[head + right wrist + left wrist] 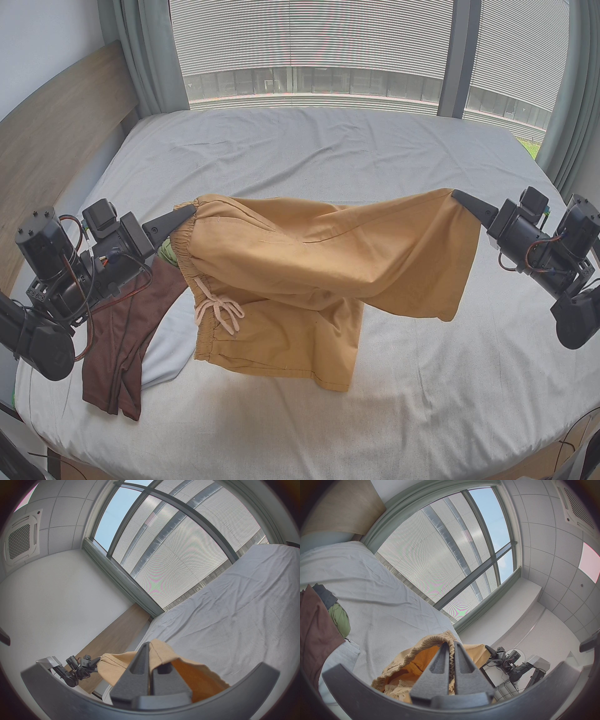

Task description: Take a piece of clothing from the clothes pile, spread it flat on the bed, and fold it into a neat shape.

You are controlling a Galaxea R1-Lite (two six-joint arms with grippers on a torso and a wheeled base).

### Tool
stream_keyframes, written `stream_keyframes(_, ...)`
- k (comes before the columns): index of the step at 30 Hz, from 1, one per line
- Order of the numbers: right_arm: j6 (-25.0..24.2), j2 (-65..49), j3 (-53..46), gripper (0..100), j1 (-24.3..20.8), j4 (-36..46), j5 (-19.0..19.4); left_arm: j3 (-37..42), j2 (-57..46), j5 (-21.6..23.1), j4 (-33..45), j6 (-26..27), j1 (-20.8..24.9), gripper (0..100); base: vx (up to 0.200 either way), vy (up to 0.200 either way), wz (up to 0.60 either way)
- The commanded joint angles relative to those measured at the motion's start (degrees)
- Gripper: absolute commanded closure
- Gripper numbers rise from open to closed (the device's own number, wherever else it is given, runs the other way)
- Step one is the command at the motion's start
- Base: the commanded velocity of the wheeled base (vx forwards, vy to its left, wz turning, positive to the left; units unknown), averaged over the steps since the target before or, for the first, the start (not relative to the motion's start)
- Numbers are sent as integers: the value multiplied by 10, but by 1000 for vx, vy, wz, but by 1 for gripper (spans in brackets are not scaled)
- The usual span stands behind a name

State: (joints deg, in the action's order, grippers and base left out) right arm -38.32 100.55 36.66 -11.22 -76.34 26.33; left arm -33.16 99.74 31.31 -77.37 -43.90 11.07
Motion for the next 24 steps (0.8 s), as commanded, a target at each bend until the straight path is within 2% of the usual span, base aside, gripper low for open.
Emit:
stream_keyframes(1,0,-42,6,100,1,13,0,8,-6,10,-3,0,-9,100,0,0,0)
stream_keyframes(7,0,-68,20,100,20,30,1,20,-35,62,-4,-4,-34,100,0,0,0)
stream_keyframes(10,0,-81,22,100,28,41,8,21,-37,67,-4,-5,-39,100,0,0,0)
stream_keyframes(14,-1,-113,24,100,46,64,42,27,-37,69,-5,-3,-43,100,0,0,0)
stream_keyframes(21,-1,-115,25,100,68,68,46,40,-34,78,-5,0,-47,100,0,0,0)
stream_keyframes(24,-2,-111,24,100,81,68,62,40,-32,79,-5,0,-53,100,0,0,0)
